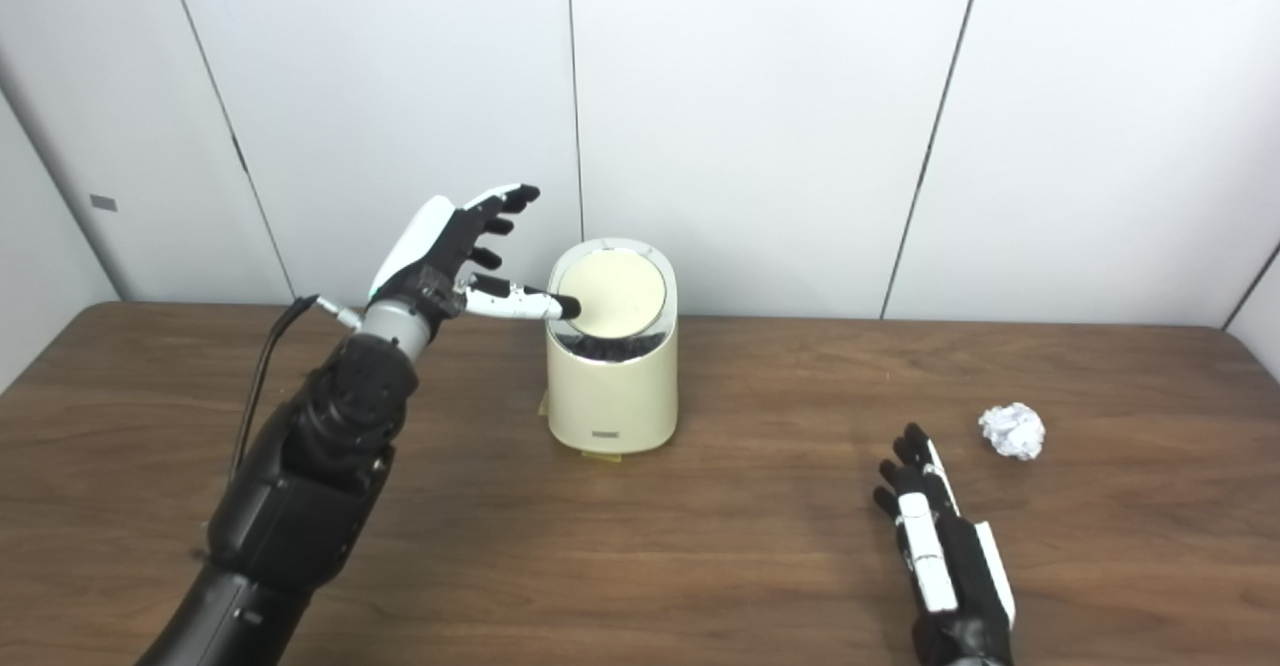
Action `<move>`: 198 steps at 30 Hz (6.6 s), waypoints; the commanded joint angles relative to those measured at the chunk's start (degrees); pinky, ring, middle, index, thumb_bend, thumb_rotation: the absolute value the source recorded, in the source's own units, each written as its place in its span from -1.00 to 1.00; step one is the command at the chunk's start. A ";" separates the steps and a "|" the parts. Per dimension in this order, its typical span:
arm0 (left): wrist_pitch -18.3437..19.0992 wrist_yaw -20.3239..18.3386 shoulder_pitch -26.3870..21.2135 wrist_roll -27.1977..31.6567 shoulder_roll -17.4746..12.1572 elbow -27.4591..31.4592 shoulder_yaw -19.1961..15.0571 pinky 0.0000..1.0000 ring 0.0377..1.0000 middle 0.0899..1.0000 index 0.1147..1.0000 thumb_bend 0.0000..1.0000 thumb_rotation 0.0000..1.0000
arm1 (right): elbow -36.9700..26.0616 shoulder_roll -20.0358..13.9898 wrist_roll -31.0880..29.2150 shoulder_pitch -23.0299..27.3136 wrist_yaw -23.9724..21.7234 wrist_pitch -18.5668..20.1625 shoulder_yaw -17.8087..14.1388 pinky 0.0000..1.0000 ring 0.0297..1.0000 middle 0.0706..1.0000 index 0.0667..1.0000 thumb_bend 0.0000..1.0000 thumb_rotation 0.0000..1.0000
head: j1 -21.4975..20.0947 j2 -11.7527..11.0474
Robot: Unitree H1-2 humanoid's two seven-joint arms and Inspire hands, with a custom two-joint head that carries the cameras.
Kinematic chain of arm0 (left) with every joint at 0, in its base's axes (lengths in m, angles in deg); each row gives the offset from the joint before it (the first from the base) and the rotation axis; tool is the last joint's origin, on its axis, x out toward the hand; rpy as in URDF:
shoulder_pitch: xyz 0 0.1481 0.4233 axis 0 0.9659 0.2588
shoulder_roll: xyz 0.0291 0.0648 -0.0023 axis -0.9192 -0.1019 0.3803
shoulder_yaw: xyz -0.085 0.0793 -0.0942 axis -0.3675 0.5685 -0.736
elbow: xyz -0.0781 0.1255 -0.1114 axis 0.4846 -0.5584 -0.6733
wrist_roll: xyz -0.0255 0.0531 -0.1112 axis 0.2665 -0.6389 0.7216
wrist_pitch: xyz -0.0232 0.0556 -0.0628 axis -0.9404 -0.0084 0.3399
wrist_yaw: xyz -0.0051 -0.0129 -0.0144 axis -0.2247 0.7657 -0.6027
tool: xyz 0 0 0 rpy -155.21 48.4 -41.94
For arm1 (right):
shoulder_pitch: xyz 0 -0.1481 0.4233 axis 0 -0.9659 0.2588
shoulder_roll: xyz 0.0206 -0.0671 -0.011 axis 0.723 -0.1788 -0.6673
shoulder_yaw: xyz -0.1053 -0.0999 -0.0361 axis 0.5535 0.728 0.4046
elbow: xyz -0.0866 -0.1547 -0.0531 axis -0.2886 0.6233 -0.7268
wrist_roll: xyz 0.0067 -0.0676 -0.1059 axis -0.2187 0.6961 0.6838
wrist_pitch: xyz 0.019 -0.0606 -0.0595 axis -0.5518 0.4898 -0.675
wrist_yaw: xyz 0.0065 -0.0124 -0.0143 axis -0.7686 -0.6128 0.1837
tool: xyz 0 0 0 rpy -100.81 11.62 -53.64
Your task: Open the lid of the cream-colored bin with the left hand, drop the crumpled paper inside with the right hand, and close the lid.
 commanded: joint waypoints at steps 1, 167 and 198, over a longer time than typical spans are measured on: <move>0.22 -1.83 -5.61 -3.71 0.15 -0.40 -0.25 0.40 0.76 0.86 0.87 0.92 -0.70 | -0.90 0.54 -1.18 1.35 -0.24 -0.48 -0.06 0.87 0.90 0.94 0.94 0.17 0.70 | -0.09 0.14; -0.07 5.25 40.08 33.83 1.94 30.74 -15.73 1.00 1.00 1.00 1.00 -0.14 0.56 | 3.60 -30.94 36.40 19.63 -3.27 15.41 2.94 0.46 0.57 0.58 0.49 0.80 -0.86 | -24.97 7.50; 0.15 5.59 40.90 33.97 1.03 33.59 -14.72 1.00 1.00 1.00 1.00 -0.24 0.57 | 19.18 -35.90 39.37 27.93 -7.13 10.86 11.60 0.43 0.52 0.52 0.40 0.82 -0.85 | -23.52 8.18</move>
